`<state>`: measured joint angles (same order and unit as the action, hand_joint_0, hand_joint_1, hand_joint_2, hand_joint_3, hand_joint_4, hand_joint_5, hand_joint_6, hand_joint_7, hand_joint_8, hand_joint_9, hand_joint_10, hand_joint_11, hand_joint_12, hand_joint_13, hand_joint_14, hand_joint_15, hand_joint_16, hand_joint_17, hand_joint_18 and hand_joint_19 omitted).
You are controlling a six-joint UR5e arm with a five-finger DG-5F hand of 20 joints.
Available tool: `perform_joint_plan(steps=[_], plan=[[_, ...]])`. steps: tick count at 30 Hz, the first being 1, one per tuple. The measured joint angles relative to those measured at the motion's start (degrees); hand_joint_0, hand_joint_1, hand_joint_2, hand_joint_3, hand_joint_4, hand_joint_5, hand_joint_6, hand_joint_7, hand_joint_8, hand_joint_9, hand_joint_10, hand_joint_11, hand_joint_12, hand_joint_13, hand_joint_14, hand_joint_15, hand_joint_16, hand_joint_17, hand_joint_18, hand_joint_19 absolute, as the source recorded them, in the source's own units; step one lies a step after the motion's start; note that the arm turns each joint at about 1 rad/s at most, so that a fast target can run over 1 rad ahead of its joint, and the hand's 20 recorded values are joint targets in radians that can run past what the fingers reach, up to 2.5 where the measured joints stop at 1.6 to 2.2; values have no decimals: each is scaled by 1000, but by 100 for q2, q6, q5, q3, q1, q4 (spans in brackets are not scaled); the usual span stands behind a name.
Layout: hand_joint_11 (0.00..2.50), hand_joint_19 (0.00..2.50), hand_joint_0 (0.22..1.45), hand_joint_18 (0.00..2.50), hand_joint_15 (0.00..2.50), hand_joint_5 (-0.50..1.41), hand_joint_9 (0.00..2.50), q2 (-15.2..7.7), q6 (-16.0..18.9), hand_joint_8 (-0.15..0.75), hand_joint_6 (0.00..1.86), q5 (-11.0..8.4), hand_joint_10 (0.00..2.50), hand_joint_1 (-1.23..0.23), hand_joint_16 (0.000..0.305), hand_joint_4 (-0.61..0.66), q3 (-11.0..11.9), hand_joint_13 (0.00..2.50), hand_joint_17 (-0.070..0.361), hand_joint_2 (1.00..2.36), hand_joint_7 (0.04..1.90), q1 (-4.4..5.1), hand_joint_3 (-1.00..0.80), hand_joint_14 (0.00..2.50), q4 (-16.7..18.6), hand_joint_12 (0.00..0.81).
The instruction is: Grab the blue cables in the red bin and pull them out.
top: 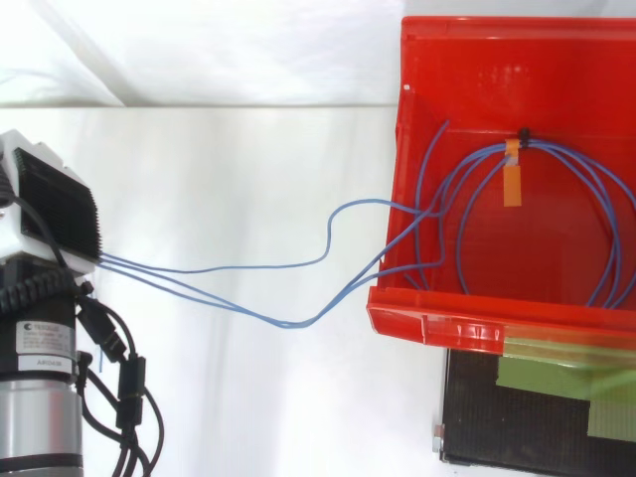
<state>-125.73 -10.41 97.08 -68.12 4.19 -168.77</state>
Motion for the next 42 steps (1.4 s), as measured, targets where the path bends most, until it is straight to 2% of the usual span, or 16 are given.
perform_joint_plan(steps=[23,36,42], plan=[[1236,1233,976,1091,1119,1006,1598,1,0,239,640,1,32,-964,39,192,0,1611,88,1001,631,1,-976,1156,0,300],[1109,1231,976,1092,1111,1001,1613,1,0,201,650,1,26,-963,39,186,-2,1614,87,1001,621,-1,-971,1160,-1,288],[1038,1231,975,1093,1119,1002,1592,1,0,215,653,1,27,-964,39,186,-2,1612,88,1001,611,-1,-966,1168,-2,290]])
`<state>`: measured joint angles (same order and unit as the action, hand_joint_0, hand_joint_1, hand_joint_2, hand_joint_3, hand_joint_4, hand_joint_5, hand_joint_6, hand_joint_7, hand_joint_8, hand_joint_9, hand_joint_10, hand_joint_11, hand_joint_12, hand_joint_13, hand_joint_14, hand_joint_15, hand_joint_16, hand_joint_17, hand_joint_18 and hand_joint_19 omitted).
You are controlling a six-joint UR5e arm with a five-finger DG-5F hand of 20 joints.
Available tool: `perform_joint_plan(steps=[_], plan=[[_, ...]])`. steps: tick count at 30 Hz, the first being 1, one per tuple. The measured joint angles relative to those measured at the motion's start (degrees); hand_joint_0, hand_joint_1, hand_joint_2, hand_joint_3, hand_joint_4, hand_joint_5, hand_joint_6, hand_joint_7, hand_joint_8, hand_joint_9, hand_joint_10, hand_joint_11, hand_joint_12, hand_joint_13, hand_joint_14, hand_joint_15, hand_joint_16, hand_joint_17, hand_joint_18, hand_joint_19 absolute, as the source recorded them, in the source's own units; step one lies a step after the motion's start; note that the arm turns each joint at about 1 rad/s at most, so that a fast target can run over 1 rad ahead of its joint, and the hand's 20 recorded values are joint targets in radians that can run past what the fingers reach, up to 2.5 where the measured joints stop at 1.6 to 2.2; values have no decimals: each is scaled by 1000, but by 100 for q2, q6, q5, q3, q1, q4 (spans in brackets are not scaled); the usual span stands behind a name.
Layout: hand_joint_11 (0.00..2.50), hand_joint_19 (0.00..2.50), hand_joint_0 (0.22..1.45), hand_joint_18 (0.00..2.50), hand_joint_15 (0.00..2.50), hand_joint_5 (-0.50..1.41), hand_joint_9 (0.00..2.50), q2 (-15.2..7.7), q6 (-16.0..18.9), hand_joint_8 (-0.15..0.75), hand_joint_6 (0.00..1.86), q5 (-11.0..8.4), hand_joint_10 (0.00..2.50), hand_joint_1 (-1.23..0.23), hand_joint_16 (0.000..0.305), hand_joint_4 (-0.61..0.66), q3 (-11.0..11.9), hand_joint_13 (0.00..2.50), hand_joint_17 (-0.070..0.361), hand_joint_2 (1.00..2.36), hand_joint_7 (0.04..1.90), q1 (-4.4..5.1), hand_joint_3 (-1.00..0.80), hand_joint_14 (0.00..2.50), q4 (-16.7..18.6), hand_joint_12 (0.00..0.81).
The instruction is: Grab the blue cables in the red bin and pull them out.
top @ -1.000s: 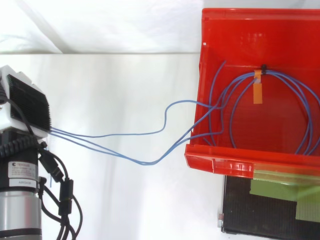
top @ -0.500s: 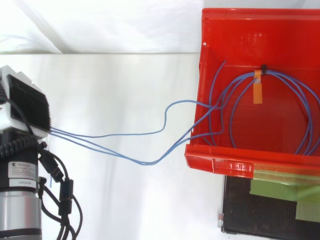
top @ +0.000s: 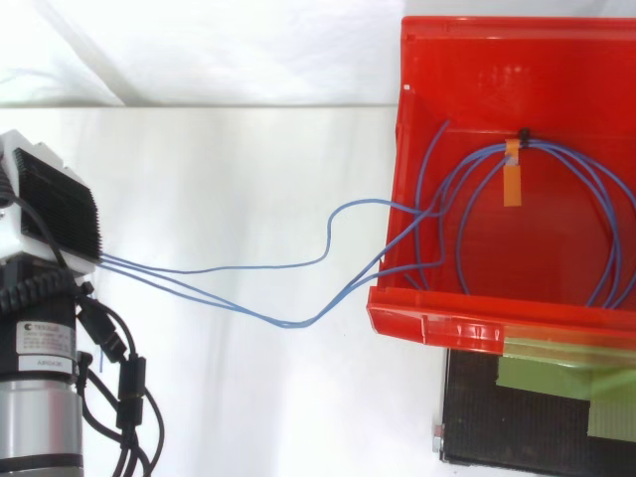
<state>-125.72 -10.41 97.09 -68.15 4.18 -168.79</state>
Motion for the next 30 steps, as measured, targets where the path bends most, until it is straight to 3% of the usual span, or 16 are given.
perform_joint_plan(steps=[11,13,17,24,26,28,30], plan=[[953,1223,976,1088,1082,1002,1457,0,0,248,660,0,21,-965,38,185,0,1620,86,1002,605,0,-964,1176,0,286],[796,1231,977,1078,1064,1000,1353,0,0,230,670,0,19,-965,37,186,0,1623,83,1001,594,0,-970,1181,0,277],[735,1228,976,1076,1102,996,1459,0,0,164,677,0,18,-964,38,187,0,1617,84,1002,590,0,-967,1180,0,277],[731,1228,977,1078,1052,996,1340,0,0,230,683,0,19,-965,38,189,0,1618,85,1001,584,0,-967,1194,0,279],[723,1225,977,1075,1065,994,1345,0,0,213,684,0,19,-964,38,180,0,1610,84,1001,582,0,-969,1199,0,283],[794,1238,977,1076,1081,992,1554,0,0,156,683,0,21,-963,38,181,0,1604,85,1001,586,0,-964,1199,0,284],[764,1230,977,1079,1073,993,1515,0,0,180,682,0,20,-963,38,182,0,1605,86,1001,587,0,-969,1205,0,282]])
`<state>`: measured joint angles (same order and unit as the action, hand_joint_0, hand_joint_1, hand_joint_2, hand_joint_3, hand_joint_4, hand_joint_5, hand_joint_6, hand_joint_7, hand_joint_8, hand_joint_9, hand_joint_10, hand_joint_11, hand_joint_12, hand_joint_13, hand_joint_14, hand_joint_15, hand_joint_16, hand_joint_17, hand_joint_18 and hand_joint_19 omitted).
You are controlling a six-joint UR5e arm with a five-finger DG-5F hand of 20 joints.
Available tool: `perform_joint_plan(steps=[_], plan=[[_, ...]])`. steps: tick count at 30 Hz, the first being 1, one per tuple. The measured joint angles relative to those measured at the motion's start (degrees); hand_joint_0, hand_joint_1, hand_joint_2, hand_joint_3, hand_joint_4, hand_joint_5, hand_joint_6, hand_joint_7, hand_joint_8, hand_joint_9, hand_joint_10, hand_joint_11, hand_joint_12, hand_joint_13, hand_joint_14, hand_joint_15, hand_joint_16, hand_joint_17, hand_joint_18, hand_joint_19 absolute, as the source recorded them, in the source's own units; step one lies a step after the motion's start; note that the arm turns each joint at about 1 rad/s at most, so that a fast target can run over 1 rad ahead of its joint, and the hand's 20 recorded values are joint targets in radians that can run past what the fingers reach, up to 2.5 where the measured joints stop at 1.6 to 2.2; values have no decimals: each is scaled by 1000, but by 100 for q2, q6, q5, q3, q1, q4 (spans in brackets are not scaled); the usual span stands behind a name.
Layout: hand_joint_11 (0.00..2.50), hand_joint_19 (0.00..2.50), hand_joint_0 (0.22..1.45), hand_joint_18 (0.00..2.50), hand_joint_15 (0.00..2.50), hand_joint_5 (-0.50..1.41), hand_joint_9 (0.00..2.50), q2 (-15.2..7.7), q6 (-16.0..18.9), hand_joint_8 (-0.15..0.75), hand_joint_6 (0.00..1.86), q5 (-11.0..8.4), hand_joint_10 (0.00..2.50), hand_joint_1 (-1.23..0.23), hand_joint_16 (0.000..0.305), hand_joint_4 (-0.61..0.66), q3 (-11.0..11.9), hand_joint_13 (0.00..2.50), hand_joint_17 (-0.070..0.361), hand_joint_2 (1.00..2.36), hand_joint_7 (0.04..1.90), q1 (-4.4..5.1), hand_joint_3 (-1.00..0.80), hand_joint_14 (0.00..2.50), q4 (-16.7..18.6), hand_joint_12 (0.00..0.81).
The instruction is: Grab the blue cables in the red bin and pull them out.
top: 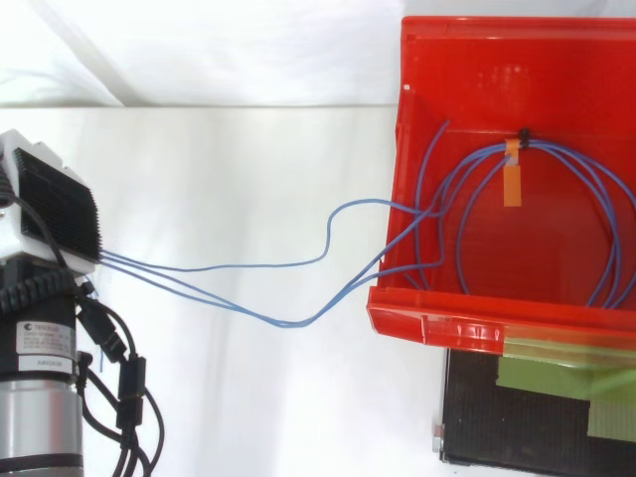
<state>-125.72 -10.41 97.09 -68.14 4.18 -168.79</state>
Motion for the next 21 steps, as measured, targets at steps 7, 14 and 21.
perform_joint_plan(steps=[7,14,21], plan=[[871,1225,976,1068,1073,995,1422,0,0,223,679,0,19,-963,38,189,0,1595,86,1001,587,0,-962,1202,0,275],[919,1217,977,1073,1065,995,1377,0,0,244,677,0,23,-963,39,189,0,1598,87,1001,595,0,-971,1202,0,279],[952,1222,975,1057,1083,996,1358,0,0,237,675,0,24,-961,37,182,0,1592,84,1001,588,0,-967,1189,0,283]])
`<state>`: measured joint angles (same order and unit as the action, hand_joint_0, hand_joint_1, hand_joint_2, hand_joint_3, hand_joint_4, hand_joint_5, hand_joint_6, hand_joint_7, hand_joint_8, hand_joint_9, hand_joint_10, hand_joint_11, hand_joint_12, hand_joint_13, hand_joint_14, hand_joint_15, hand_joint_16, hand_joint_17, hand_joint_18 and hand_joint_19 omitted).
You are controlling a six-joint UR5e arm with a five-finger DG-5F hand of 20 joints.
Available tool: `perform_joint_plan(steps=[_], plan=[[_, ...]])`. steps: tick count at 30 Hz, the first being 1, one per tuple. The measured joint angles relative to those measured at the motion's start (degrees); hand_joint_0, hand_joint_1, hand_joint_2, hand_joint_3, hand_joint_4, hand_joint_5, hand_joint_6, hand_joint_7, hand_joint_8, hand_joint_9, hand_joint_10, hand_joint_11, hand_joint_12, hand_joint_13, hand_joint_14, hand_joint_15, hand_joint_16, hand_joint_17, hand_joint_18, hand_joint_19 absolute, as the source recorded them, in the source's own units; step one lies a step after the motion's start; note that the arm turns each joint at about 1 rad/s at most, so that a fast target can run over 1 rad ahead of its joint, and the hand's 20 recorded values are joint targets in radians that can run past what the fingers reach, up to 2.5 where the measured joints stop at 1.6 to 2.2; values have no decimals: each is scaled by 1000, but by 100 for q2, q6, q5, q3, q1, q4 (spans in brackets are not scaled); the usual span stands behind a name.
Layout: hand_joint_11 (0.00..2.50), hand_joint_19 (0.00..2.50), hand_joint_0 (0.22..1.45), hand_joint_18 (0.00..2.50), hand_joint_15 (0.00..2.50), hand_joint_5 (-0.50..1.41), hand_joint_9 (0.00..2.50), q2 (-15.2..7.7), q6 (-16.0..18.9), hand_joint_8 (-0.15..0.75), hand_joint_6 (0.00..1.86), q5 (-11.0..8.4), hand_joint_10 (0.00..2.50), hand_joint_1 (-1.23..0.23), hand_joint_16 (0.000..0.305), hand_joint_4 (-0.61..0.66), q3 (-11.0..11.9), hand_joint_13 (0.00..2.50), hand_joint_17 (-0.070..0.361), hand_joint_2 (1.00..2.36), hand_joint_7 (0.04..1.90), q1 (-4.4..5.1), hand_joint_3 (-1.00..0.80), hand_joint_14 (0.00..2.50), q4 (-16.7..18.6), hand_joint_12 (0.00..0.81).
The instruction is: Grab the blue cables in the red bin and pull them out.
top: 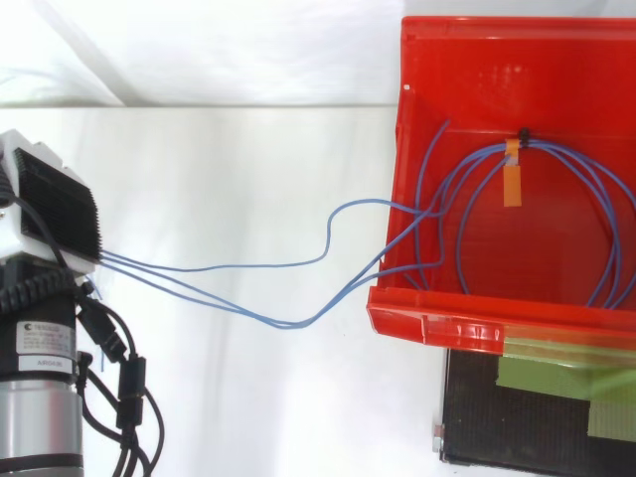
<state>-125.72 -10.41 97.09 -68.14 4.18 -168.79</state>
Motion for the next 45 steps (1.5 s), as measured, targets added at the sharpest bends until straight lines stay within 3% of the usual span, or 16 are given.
perform_joint_plan(steps=[45], plan=[[1066,1224,974,1046,1082,995,1375,0,0,259,659,0,27,-961,38,192,0,1586,85,1000,601,0,-977,1174,0,284]])
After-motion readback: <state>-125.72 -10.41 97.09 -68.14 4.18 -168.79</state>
